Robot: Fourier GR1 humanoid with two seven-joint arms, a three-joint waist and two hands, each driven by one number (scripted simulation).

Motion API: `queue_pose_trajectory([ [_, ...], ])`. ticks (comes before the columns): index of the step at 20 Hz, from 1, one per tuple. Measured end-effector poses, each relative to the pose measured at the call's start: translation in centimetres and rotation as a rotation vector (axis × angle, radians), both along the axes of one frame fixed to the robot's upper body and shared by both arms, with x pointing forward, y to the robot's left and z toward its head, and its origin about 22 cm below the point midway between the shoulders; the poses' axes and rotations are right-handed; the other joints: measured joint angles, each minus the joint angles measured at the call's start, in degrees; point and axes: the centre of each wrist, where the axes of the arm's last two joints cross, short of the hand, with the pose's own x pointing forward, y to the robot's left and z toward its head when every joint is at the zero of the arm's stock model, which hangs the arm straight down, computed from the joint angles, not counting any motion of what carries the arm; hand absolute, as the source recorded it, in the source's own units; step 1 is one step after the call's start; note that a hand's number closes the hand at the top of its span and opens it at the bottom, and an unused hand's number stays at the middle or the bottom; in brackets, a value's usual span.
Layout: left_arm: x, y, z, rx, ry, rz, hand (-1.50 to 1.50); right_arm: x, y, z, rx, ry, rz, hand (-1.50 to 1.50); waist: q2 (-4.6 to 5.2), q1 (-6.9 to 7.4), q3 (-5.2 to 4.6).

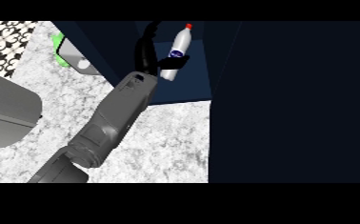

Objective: Pick up the bottled water, place it into the cabinet and close the cabinet

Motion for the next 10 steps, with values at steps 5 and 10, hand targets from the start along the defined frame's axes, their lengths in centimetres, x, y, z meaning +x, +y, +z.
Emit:
queue_pose_trajectory([
  [5, 0.6, -0.7, 2.0, -0.106, -0.109, -0.075, 1.50, 0.1, 0.1, -0.1, 0.006, -0.002, 0.002, -1.50, 0.04, 0.53, -0.08],
  [10, 0.7, -1.3, 3.2, -0.298, -0.213, -0.224, 1.50, 0.2, -0.1, -0.1, 0.002, -0.006, 0.011, -1.50, -0.29, 1.20, -0.10],
])
